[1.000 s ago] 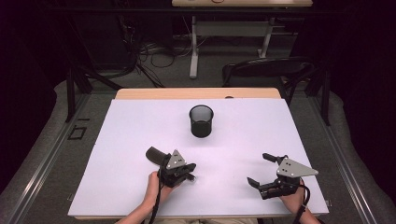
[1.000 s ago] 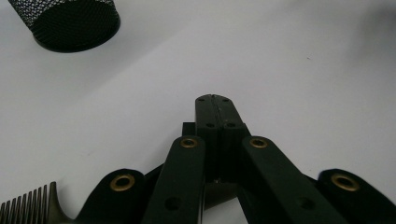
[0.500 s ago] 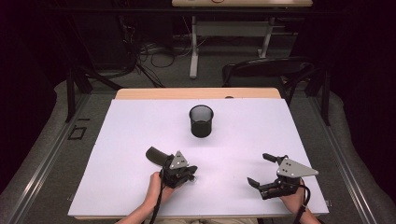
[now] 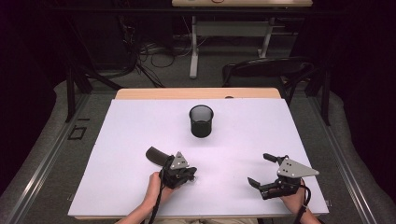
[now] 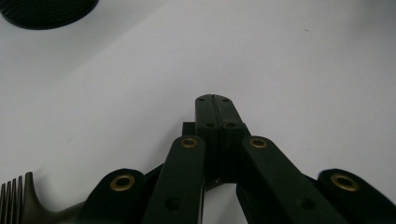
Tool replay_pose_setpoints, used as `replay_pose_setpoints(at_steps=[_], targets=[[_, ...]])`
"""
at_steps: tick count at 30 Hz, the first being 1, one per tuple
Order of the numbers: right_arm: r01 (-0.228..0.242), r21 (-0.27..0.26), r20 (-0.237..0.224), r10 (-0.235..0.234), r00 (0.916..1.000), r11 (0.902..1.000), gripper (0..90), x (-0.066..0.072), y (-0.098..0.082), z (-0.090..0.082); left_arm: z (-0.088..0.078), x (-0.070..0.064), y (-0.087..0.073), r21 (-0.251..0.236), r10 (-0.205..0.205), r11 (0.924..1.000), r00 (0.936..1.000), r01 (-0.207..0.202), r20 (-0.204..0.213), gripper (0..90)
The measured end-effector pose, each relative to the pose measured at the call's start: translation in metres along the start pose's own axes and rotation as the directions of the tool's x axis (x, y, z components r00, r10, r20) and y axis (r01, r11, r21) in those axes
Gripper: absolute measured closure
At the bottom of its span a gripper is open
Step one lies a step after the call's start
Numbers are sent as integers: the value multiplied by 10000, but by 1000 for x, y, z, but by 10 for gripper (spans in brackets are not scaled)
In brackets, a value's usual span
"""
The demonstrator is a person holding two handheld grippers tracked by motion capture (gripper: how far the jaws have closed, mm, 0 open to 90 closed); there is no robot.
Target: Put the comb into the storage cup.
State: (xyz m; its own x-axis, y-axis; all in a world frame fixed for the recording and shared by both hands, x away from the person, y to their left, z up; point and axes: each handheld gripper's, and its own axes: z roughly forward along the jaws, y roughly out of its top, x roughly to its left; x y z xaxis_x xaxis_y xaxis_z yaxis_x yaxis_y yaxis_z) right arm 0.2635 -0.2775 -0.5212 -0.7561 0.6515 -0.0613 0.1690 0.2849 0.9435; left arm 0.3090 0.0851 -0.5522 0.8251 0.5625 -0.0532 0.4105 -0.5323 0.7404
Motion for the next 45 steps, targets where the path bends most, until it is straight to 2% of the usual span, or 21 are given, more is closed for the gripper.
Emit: replay_pose_setpoints(at_steps=[6, 26, 45], targets=[[7, 22, -10, -7, 10000, 10000, 0, 0, 0, 0, 0, 0, -1, 112, -90, 9999, 9999, 89, 106, 900], [-43, -61, -9, 43, 10000, 10000, 0, -1, 0, -1, -9, 1, -7, 623, -50, 9981, 9994, 29, 342, 900], [-14, -33, 32, 14, 10000, 10000, 0, -1, 0, -2, -14, 0, -11, 1388, 293, 9897, 9985, -354, 455, 900]])
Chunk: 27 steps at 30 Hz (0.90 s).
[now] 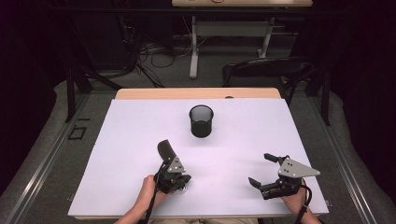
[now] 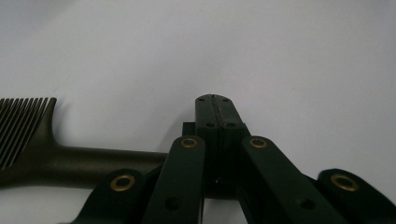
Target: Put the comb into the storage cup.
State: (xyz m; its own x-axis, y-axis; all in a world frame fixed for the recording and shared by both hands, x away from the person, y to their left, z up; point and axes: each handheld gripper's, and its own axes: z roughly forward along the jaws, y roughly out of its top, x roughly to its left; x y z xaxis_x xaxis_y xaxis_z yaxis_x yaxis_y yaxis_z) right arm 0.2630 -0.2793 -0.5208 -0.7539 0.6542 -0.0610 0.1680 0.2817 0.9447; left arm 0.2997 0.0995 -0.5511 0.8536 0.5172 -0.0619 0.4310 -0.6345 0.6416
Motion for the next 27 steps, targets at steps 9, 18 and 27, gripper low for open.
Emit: replay_pose_setpoints(at_steps=[9, 18, 27], targets=[[0, 2, 14, 0, 10000, 10000, 0, 0, 0, 0, -5, 3, -4, 88, -16, 10000, 10000, 16, -89, 900], [-5, 6, 21, 5, 10000, 10000, 0, 0, 0, 0, -6, 2, -6, 341, 118, 9994, 9998, -112, -156, 900], [-16, 7, 25, 16, 10000, 10000, 0, 0, 0, 0, -9, 4, -8, 477, 127, 9988, 9995, -113, -278, 900]])
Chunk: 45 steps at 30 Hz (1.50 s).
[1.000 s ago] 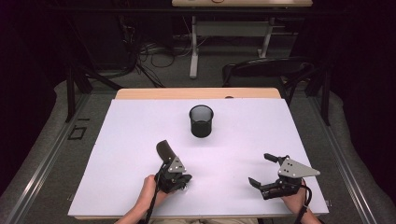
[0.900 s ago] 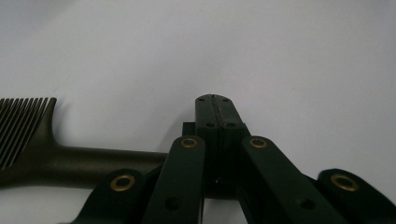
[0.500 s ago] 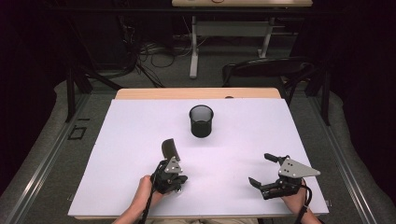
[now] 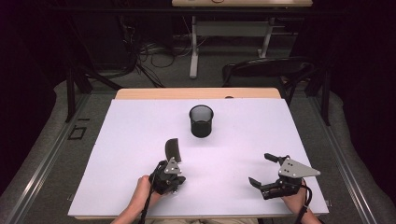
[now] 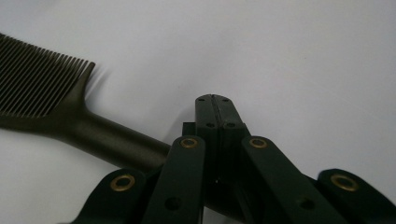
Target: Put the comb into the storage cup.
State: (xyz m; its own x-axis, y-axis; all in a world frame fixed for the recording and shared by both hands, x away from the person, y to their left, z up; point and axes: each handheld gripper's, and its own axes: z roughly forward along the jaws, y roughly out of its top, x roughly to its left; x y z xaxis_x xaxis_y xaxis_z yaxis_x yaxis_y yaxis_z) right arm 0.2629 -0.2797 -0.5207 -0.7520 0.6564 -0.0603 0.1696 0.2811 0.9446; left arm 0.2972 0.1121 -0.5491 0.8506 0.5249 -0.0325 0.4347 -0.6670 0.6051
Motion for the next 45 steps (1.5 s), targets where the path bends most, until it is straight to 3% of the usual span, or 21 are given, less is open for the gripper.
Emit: replay_pose_setpoints(at_steps=[32, 45], targets=[[30, -34, 51, -30, 10000, 10000, 0, 0, 0, -1, -6, 7, -3, 345, 228, 9992, 9980, -208, -597, 900], [31, 2, 35, -31, 10000, 10000, 0, 0, 0, -1, -9, 13, -5, 346, 132, 9993, 9966, -104, -817, 900]])
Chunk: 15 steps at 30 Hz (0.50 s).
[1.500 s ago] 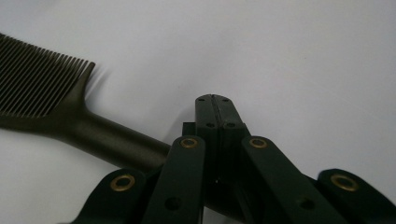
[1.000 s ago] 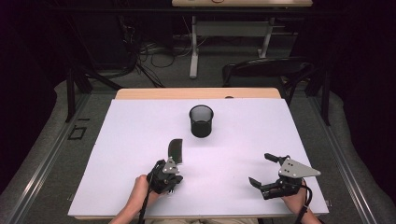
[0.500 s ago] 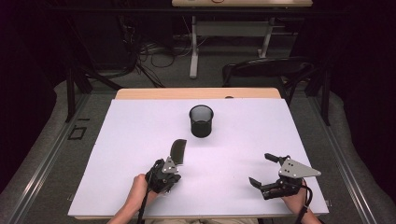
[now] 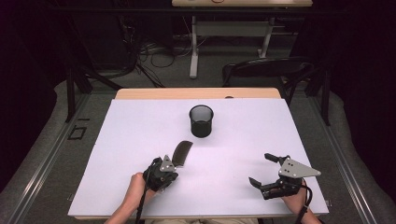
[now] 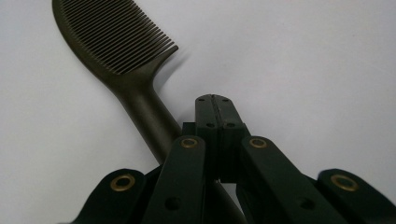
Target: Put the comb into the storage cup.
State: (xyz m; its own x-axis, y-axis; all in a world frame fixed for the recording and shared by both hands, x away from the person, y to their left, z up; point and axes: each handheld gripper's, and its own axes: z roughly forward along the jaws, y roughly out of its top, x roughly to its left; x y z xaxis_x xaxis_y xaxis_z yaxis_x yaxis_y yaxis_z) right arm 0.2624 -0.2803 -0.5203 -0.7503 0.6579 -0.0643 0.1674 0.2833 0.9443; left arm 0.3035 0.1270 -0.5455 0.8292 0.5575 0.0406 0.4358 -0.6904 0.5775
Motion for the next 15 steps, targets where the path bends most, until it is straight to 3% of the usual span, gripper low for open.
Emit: replay_pose_setpoints(at_steps=[15], targets=[[5, -12, -12, -5, 10000, 10000, 0, 0, 0, 0, -2, 4, -1, 102, 109, 9999, 9994, -106, -329, 900]])
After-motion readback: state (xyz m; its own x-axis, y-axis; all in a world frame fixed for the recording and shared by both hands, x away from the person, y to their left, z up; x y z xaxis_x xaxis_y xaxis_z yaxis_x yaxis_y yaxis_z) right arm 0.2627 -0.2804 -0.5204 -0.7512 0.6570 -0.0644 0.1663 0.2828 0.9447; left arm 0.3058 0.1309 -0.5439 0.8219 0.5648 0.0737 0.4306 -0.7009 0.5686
